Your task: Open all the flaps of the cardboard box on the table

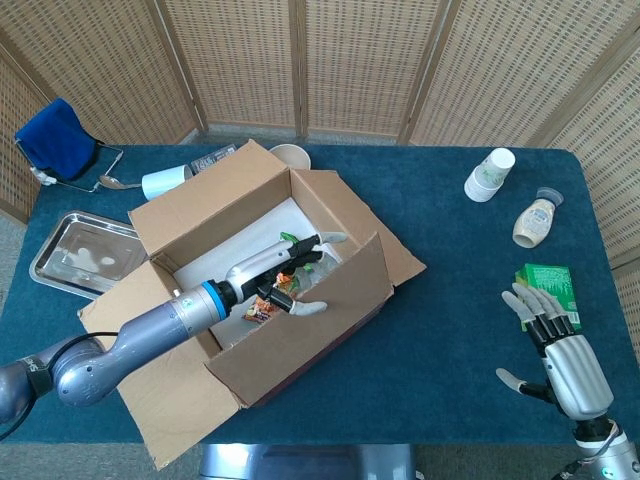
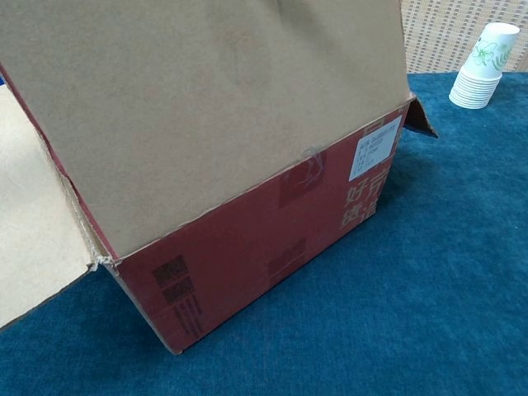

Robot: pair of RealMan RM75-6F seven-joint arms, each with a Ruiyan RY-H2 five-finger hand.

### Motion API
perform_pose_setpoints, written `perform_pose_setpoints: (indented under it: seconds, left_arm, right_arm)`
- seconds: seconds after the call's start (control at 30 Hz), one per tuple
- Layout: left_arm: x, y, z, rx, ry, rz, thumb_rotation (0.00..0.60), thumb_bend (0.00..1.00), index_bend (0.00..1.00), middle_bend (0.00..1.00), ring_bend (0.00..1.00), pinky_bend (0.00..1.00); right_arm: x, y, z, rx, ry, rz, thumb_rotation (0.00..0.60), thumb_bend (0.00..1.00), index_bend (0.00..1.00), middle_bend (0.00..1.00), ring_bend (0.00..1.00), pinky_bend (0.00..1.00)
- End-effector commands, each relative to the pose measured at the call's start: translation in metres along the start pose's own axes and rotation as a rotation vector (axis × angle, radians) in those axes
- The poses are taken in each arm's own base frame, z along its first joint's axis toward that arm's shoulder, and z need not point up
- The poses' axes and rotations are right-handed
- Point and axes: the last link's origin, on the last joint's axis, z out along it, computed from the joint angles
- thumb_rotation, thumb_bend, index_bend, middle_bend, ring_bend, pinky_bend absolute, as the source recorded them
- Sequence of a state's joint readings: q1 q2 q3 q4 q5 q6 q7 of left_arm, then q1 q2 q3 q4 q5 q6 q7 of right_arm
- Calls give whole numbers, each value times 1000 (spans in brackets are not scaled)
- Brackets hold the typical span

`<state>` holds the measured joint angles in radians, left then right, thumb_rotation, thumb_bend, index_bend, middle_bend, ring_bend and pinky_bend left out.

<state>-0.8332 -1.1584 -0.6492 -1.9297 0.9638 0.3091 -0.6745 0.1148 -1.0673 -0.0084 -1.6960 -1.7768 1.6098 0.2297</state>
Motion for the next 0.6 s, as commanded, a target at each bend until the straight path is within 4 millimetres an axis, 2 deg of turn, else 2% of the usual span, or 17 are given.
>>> perform_pose_setpoints:
  seconds: [0.03,0.27,0.47,0.6]
  left_arm:
    - [-3,-1,2,-16,-5,-31,600,0,80,345,319,496]
    - [-10,-2,9,-46,-11,-119,588,0,120,335,307,476]
    - [-12,-5,14,-80,18,-164,399,0,221,338,306,432]
    - [-13,-6,15,-74,17,-156,387,0,237,338,305,409]
  right_arm:
    - [0,0,0,-1,1,1,600,90,0,0,0,0]
    - [0,0,0,0,-1,3,600,92,0,0,0,0]
    - [1,0,0,0,1,5,600,93,0,0,0,0]
    - [1,0,0,1,1,5,600,98,0,0,0,0]
